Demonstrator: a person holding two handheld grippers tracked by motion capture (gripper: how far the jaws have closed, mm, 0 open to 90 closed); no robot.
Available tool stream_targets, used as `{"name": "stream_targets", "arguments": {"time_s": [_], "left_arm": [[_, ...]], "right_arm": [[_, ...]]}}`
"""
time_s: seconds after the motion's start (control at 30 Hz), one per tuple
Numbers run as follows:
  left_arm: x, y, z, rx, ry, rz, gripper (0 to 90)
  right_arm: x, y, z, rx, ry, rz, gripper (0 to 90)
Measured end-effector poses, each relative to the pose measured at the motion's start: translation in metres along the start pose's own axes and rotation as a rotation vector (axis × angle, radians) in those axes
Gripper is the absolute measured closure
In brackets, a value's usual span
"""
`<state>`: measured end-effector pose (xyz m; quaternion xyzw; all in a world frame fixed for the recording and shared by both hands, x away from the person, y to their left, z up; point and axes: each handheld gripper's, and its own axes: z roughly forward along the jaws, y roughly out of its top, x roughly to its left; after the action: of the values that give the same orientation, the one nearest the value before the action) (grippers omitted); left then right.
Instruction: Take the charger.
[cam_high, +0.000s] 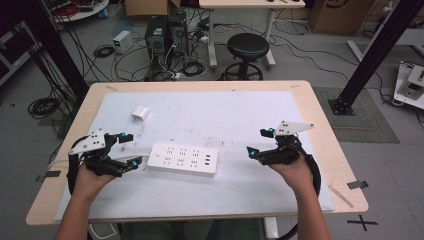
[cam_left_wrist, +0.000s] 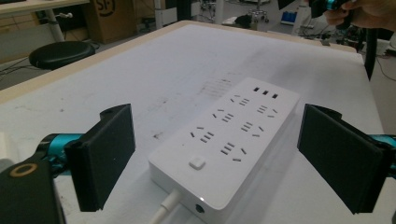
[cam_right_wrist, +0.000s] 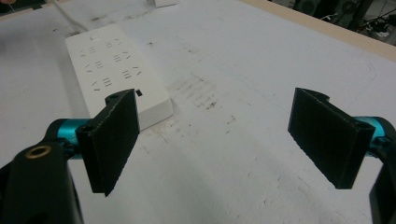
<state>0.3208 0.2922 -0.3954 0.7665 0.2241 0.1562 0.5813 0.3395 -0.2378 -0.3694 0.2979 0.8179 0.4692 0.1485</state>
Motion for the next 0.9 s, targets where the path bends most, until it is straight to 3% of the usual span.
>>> {"name": "stream_targets", "arguments": {"time_s": [0.17,0.33,0.4,0.47,0.5,0.67,0.73,0.87,0.9], "left_arm": [[0.006,0.007,0.001,0.0,0.043,-0.002,11.3],[0.008,0.012,0.002,0.005,0.056,0.0,11.3],[0.021,0.027,0.007,0.037,0.105,-0.007,11.3],[0.026,0.03,0.009,0.047,0.113,-0.012,11.3],[0.033,0.036,0.013,0.055,0.14,-0.015,11.3],[0.053,0.045,0.023,0.077,0.151,-0.06,11.3],[0.06,0.05,0.026,0.111,0.173,-0.058,11.3],[0.067,0.055,0.028,0.112,0.182,-0.074,11.3],[0.076,0.061,0.032,0.142,0.207,-0.079,11.3]], "right_arm": [[0.0,0.004,-0.001,0.003,-0.008,0.002,17.0],[0.0,0.005,-0.002,-0.005,-0.007,0.007,17.0],[0.0,0.005,-0.001,0.001,-0.01,-0.006,17.0],[0.001,0.005,-0.001,0.004,-0.013,-0.004,17.0],[0.001,0.005,0.0,0.008,-0.015,-0.004,17.1],[0.001,0.005,0.001,0.016,-0.022,-0.003,17.0],[0.001,0.005,0.0,0.015,-0.022,-0.006,17.0],[0.002,0.005,0.0,0.021,-0.024,-0.003,17.0],[0.002,0.005,0.0,0.022,-0.024,-0.001,17.1]]}}
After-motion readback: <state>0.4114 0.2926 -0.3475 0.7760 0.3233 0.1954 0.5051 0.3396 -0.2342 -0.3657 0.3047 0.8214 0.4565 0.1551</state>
